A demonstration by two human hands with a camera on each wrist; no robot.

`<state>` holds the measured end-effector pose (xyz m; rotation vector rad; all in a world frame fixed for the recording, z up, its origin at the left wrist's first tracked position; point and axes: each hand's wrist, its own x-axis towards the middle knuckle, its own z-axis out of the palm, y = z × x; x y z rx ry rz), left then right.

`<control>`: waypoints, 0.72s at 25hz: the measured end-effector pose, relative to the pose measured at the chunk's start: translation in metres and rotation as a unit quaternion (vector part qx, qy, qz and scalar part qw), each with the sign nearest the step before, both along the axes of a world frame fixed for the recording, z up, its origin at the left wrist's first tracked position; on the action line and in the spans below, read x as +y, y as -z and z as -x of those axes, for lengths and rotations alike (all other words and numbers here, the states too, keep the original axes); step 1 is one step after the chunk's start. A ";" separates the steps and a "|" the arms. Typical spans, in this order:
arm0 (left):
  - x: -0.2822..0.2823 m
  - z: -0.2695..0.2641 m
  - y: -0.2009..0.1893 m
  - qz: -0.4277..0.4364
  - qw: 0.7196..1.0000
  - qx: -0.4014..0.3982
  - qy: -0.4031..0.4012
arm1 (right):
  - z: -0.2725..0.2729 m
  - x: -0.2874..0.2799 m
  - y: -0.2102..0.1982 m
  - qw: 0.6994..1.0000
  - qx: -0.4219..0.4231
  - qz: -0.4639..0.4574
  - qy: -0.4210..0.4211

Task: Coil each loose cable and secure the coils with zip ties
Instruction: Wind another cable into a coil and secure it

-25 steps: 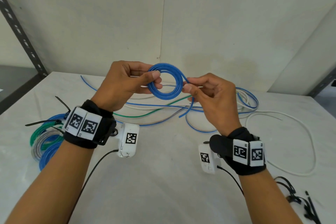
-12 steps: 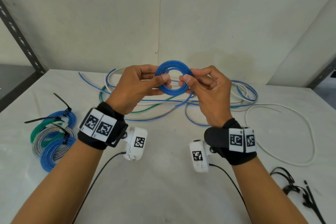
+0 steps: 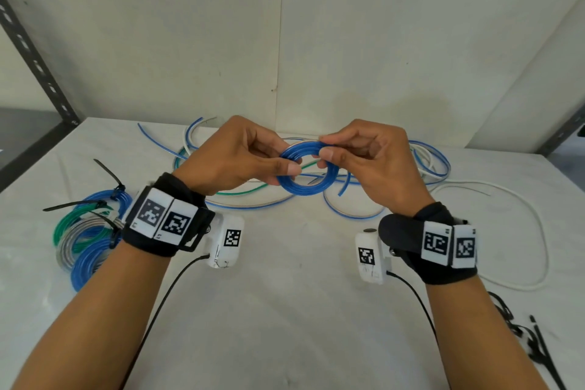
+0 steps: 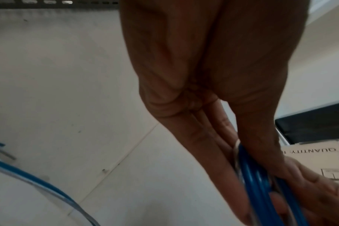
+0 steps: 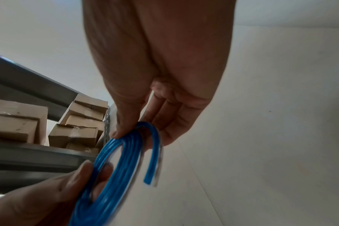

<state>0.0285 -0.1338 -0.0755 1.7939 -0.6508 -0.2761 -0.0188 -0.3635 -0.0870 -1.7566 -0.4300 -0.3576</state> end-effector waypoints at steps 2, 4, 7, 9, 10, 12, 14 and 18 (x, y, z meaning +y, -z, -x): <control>0.001 0.000 -0.001 0.004 1.000 0.002 -0.004 | 0.000 0.003 0.001 1.000 -0.006 -0.002 0.003; 0.001 0.000 -0.002 -0.003 1.000 -0.004 -0.016 | -0.001 0.005 0.003 1.000 -0.007 -0.004 0.007; 0.001 0.002 -0.006 -0.040 0.998 -0.044 -0.017 | -0.001 0.007 0.005 1.000 -0.013 0.010 0.020; -0.001 0.005 -0.007 -0.035 0.996 -0.072 -0.027 | -0.001 0.008 0.005 0.999 -0.015 0.039 0.032; -0.001 0.005 -0.008 -0.033 0.995 -0.081 -0.036 | -0.001 0.009 0.006 0.998 -0.013 0.048 0.033; -0.001 0.004 -0.007 -0.050 0.992 -0.104 -0.049 | 0.001 0.011 0.007 0.997 -0.012 0.067 0.033; 0.000 0.003 -0.007 -0.066 0.989 -0.120 -0.050 | 0.002 0.013 0.006 0.997 -0.015 0.074 0.035; -0.002 0.004 -0.007 -0.032 0.988 -0.141 -0.051 | 0.002 0.011 0.003 0.998 -0.018 0.044 0.037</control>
